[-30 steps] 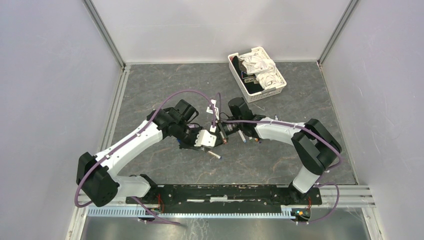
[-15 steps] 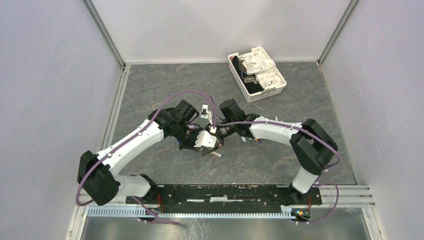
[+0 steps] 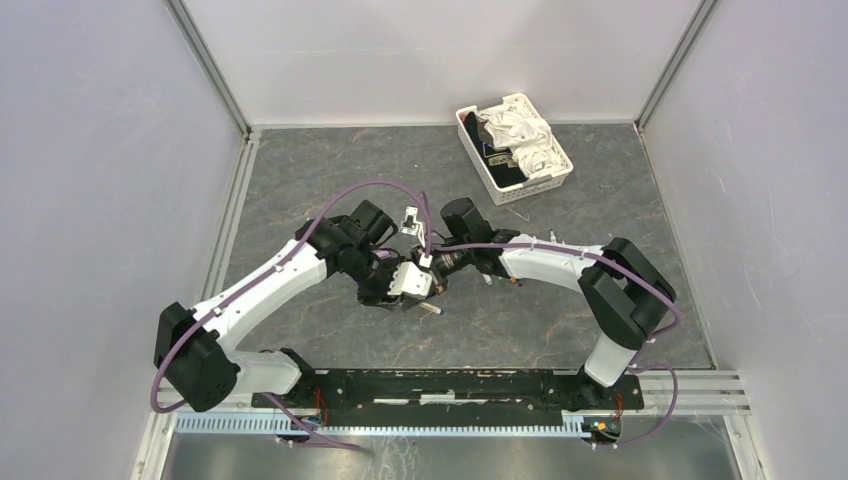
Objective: Open the pen caps
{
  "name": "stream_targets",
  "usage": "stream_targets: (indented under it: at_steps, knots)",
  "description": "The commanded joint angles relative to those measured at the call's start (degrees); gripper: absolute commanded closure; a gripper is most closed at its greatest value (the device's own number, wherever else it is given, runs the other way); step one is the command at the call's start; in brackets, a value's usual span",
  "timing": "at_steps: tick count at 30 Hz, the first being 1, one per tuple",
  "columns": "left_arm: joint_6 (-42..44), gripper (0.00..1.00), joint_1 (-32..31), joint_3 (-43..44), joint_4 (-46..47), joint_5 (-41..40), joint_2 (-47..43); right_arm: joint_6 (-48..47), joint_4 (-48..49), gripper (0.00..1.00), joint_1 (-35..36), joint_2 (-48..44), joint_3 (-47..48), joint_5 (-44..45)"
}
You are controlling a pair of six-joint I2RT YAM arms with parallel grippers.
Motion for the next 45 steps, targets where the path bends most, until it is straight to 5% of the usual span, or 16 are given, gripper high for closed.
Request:
stream_targets:
  at_steps: [1, 5, 11, 14, 17, 25, 27, 28, 29, 30, 31, 34, 41, 42, 44, 45]
  knots:
    - [2.99, 0.56, -0.11, 1.3, 0.01, 1.09, -0.42, 1.78, 3.63, 1.0, 0.02, 0.67, 0.85, -1.97]
    - [4.28, 0.83, -0.11, 1.0, 0.46, 0.48, -0.77, 2.55, 4.49, 0.94, -0.01, 1.07, 0.87, -2.19]
    - [5.32, 0.95, -0.11, 2.1, -0.26, 1.44, -0.44, 6.76, 9.76, 0.75, 1.15, 3.82, 2.29, -4.9]
    - [6.2, 0.98, -0.11, 2.45, -1.03, 1.58, -0.56, 8.75, 12.62, 0.81, 1.35, 5.13, 2.1, -6.43]
    - [7.49, 0.98, -0.11, 3.27, -2.27, 2.91, -0.37, 12.55, 17.0, 0.99, 1.39, 6.74, 2.44, -7.02]
    - [10.43, 0.98, 0.05, 6.27, -5.51, 2.52, 1.62, 7.31, 12.95, 1.0, 0.18, 9.86, 5.99, -5.75]
    - [15.08, 0.98, 7.48, 6.88, -8.45, -5.44, 2.02, -14.92, -16.82, 1.0, -1.66, 5.58, 2.42, 1.13]
    - [23.81, 0.98, 19.5, 7.6, -11.6, -8.55, 2.41, -20.84, -23.02, 1.0, -1.83, -1.72, -6.49, 3.82]
    - [32.03, 0.98, 31.12, 9.98, -14.32, -8.97, 3.81, -17.49, -17.09, 1.0, -3.56, -9.45, -20.36, 3.9]
    - [36.68, 0.98, 37.67, 14.03, -19.7, -7.69, 7.57, -2.99, 1.18, 1.0, -6.34, -17.2, -31.18, 4.97]
    - [33.83, 0.98, 36.17, 17.29, -24.1, -5.82, 9.48, 5.31, 13.82, 1.0, -7.19, -20.27, -36.7, 2.97]
    - [24.9, 0.98, 22.08, 10.63, -17.22, -6.84, 3.78, -8.64, -6.26, 1.0, -5.95, -16.94, -25.2, 2.4]
    - [16.8, 0.98, 10.31, 4.92, -11.21, -6.34, -0.49, -7.26, -6.52, 1.0, -6.42, -15.62, -18.06, -0.9]
    - [15.62, 0.95, 9.37, 4.76, -10.18, -5.28, -1.26, -6.22, -5.52, 1.0, -6.11, -15.08, -17.1, -1.26]
    - [11.57, 0.67, 6.45, 3.6, -6.64, -4.81, -3.28, -3.01, -1.0, 1.0, -5.21, -13.58, -14.92, -2.11]
    - [8.98, 0.63, 5.21, 3.4, -4.51, -4.2, -3.75, -0.83, 1.16, 1.0, -4.79, -12.81, -14.06, -2.47]
